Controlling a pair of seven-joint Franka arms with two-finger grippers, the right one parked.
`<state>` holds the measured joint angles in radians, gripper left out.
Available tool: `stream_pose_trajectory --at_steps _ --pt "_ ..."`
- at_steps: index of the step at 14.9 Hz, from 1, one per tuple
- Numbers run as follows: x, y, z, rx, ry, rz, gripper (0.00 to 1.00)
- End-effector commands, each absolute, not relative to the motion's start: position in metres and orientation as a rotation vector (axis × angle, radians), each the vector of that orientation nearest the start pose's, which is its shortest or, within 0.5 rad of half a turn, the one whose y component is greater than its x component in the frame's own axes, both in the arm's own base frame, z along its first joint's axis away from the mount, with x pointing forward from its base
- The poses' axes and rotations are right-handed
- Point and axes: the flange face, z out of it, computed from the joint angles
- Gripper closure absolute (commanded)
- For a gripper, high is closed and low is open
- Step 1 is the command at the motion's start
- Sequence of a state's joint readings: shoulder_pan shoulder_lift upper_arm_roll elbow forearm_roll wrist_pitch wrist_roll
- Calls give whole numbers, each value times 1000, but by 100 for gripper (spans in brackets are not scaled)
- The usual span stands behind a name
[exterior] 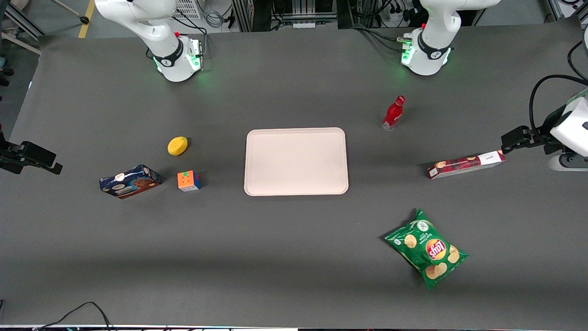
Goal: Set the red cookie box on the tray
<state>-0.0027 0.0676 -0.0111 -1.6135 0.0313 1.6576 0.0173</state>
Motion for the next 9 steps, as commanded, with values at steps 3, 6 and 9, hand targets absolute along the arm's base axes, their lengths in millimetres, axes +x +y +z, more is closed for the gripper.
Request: stream_pose_trajectory --at_steps 3,6,9 --pt "581 -4 579 -3095 53 50 0" --pt "581 -2 578 -3095 51 50 0" --pt "580 -7 578 -3095 60 52 0"
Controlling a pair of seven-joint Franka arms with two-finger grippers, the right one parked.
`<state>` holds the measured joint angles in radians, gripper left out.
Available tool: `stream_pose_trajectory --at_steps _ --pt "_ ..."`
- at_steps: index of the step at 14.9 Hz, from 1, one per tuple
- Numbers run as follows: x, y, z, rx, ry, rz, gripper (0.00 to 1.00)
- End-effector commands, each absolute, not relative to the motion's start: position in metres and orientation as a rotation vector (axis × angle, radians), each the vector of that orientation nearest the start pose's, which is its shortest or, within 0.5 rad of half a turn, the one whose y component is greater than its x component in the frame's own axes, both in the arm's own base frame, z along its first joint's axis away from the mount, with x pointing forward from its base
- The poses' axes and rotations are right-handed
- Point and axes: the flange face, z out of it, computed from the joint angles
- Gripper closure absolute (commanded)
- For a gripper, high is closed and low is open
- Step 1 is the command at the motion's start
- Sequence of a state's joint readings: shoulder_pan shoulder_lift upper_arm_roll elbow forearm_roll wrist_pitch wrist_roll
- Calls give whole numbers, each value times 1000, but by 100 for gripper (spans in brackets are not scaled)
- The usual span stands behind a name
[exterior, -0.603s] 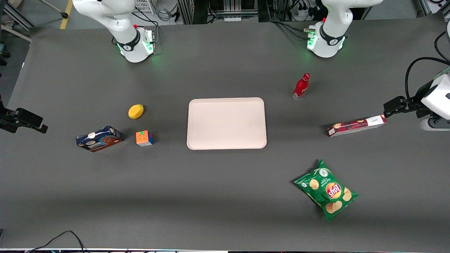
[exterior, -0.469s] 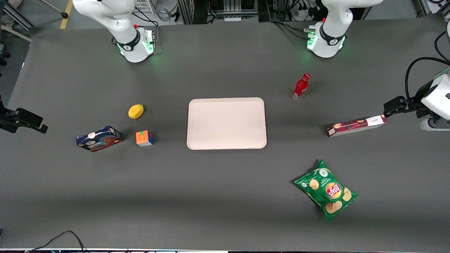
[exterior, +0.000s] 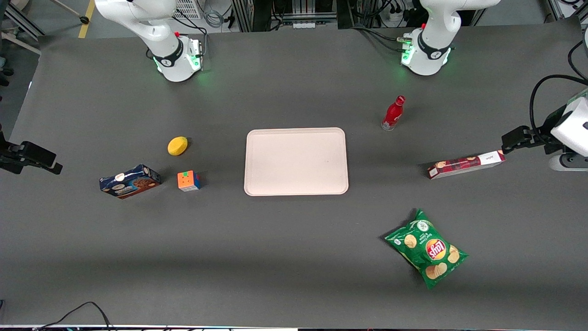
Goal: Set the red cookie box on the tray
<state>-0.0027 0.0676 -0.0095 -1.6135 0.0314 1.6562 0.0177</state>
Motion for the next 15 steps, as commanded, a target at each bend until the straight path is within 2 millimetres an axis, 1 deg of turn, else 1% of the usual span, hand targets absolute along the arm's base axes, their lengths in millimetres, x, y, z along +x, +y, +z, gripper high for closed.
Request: stream_pose_trajectory --at_steps 1,2,5,8,10,12,13,15 --pt "580 -7 577 -3095 58 64 0" --pt "577 -7 575 -3094 57 101 0" --pt "573 -6 573 -3091 54 132 0" --pt "564 -6 570 -3086 49 168 0" --pt "549 -5 561 -3085 51 182 0" --pt "535 -5 559 -3083 55 182 0" --pt "525 -4 554 -3082 51 194 0" --pt "504 -3 547 -3083 55 159 0"
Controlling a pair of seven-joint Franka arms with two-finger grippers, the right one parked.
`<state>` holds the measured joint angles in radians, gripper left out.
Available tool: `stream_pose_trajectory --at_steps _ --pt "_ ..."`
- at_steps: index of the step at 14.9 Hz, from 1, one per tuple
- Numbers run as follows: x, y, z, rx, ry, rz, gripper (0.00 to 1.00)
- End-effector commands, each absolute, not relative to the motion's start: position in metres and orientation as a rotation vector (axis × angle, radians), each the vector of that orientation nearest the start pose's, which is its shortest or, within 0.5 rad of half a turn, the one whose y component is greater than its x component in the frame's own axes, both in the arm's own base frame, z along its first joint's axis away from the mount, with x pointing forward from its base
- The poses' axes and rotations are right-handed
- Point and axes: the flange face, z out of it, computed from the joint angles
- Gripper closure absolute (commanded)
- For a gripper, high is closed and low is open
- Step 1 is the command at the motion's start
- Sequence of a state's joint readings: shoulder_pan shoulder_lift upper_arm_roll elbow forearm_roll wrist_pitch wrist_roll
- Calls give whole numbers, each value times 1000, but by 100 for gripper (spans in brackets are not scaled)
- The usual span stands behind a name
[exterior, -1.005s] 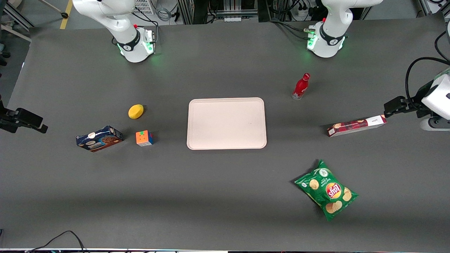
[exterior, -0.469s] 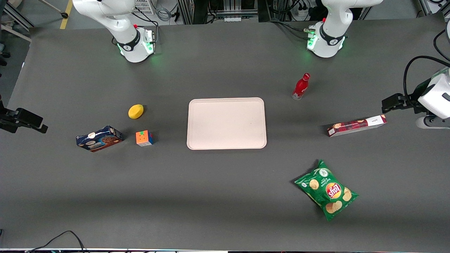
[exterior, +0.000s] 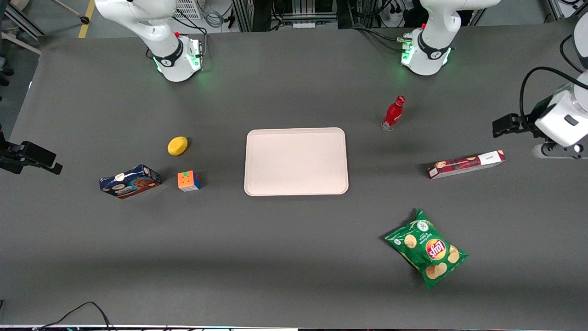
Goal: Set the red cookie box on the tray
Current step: 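Move the left gripper over the red plaid cookie box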
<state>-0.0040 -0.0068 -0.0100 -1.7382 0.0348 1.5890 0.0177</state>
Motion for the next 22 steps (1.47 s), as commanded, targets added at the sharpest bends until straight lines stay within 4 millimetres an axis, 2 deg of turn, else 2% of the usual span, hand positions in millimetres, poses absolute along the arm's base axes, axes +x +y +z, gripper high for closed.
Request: stream_pose_trajectory --at_steps 1,3,5,9,12,14,15,16,19,21,22 --pt "493 -3 543 -3083 58 151 0" --pt "488 -3 542 -3082 75 166 0" --pt "484 -1 536 -3070 180 211 0" --pt "481 4 523 -2972 693 283 0" --pt "483 6 501 -2852 1098 307 0" --pt "482 11 478 -2675 1438 256 0" --pt "482 18 466 -2620 1543 217 0" --pt "482 30 457 -2593 1585 177 0" --pt "485 39 440 -2397 1826 68 0" --pt "481 53 424 -2343 1891 34 0" --pt "479 53 416 -2327 1919 39 0"
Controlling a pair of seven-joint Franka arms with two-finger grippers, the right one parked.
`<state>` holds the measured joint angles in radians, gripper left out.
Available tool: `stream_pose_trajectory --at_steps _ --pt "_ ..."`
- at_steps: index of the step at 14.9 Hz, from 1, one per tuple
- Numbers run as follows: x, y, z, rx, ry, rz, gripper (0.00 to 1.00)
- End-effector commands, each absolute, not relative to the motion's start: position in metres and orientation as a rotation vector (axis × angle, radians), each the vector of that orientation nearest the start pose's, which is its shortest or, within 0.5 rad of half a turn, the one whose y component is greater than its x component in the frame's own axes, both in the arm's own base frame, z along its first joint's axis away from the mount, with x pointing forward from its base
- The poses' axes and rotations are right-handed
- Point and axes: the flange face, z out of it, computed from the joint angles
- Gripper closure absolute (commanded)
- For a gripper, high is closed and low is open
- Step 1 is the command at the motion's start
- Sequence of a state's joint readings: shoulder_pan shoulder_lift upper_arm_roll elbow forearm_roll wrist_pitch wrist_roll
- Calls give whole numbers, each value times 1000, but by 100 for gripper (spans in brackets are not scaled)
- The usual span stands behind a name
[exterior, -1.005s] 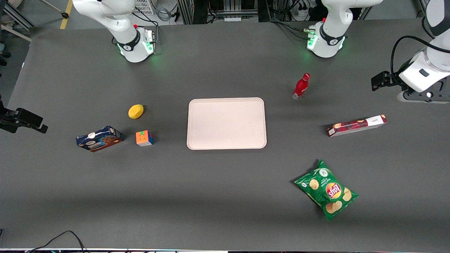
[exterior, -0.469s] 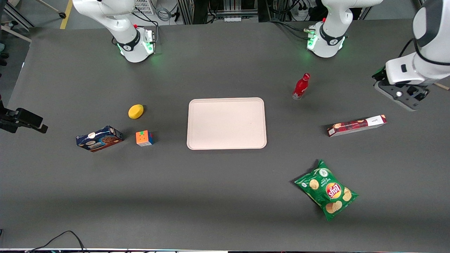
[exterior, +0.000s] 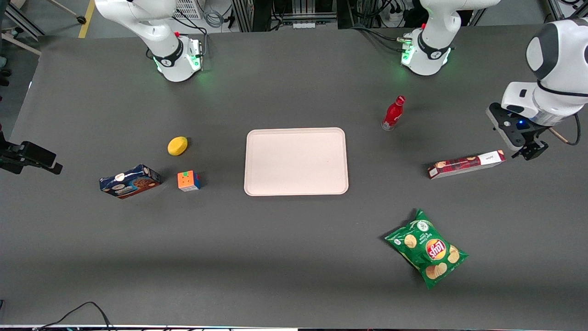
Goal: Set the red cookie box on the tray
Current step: 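Move the left gripper over the red plaid cookie box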
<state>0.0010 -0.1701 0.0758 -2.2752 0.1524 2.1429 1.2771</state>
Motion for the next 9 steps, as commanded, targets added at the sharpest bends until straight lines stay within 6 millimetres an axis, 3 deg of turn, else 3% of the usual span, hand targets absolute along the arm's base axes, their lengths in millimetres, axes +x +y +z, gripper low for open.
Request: stream_pose_trajectory --at_steps 1,5,9 --pt "476 52 410 -2324 1934 50 0" --pt "465 50 364 -2406 1939 50 0" --pt "462 46 321 -2333 1967 -24 0"
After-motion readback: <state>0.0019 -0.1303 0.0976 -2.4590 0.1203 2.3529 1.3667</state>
